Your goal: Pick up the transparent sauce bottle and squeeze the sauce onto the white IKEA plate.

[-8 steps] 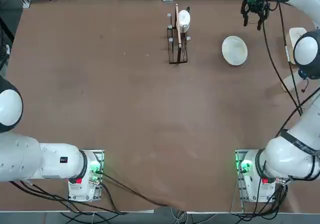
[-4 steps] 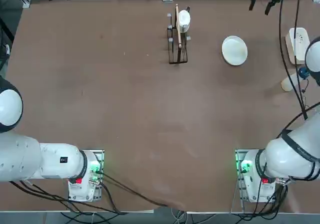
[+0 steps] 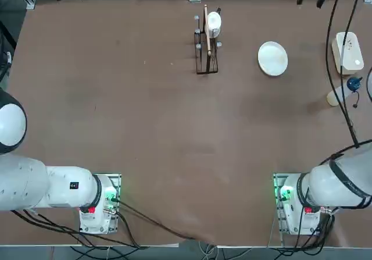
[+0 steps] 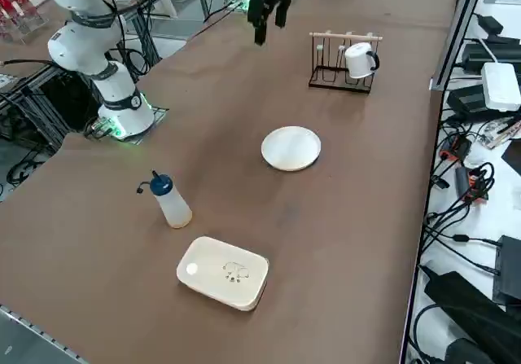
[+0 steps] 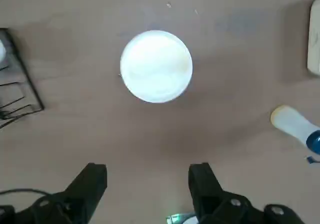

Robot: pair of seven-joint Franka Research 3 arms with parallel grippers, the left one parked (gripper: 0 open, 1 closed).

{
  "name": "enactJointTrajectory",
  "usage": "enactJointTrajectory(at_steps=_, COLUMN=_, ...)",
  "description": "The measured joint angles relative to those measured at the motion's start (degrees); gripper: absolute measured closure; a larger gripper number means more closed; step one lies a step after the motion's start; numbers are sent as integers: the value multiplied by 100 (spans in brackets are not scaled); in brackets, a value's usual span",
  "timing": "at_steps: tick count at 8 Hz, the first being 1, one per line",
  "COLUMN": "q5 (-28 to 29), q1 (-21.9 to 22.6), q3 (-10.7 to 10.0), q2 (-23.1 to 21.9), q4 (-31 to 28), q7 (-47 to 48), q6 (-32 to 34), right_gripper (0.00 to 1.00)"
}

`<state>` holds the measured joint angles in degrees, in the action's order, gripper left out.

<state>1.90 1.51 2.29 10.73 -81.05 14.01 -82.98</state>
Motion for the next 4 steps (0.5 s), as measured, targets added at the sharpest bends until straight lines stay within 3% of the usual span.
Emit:
enactJointTrajectory(at_steps=2, q5=-6, q1=155, q3=-25, q2=-696, q4=-497, q7=-751, q6=-166, right_gripper=0)
enactJointTrajectory(at_steps=4, q5=-6, q1=288, q3=-253, q2=-1217, q4=-1008, q7=-1061, q6=-298, right_gripper=0)
